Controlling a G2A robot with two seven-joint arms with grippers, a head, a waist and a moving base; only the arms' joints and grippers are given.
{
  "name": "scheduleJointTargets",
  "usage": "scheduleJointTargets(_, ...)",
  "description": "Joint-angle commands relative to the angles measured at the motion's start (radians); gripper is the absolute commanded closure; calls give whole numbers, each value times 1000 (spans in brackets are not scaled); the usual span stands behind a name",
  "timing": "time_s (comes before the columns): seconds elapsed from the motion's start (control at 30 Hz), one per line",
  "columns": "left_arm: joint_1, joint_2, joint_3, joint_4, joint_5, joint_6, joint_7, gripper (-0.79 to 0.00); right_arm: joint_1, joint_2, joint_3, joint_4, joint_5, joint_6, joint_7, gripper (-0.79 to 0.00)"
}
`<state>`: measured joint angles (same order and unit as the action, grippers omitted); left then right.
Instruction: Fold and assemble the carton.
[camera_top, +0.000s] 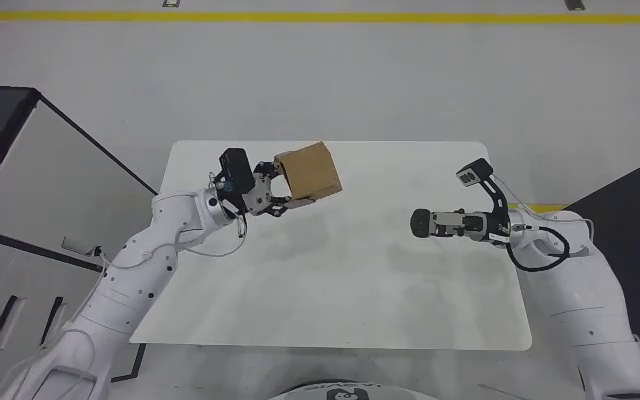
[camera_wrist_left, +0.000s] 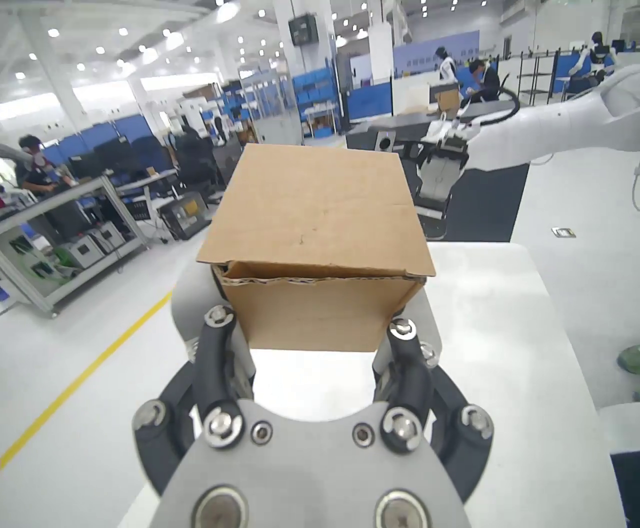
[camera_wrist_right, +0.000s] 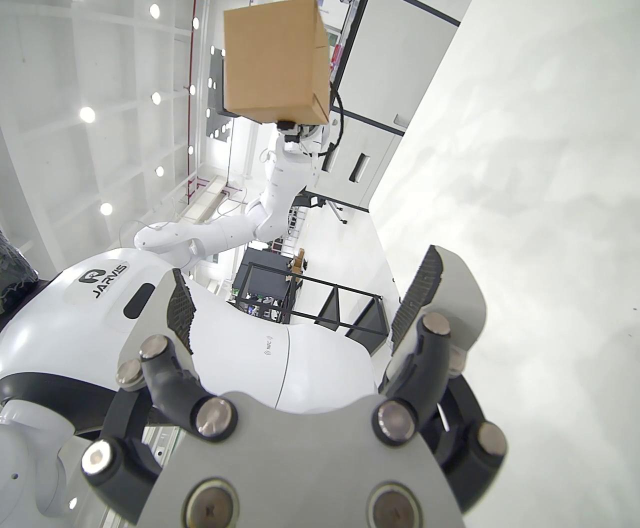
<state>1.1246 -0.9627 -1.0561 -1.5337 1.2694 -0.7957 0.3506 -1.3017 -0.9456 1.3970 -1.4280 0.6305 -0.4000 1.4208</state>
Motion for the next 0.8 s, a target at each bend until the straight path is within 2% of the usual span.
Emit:
scheduleJointTargets(0.0,0,-2,8,5,-27,-2,-92,0,0,0,0,0,0,0,0,-785)
scheduleJointTargets(0.2,14,-11,34,23,-105,0,-219,0,0,0,0,0,0,0,0,-785)
scheduleJointTargets(0.37,35,-21,65,72,-113,16,-223,0,0,0,0,0,0,0,0,-785)
scheduleJointTargets(0.67,35,-21,65,72,-113,16,-223,0,0,0,0,0,0,0,0,-785)
scheduleJointTargets(0.77,47,-23,76,78,-109,23,-269,0,0,0,0,0,0,0,0,-785)
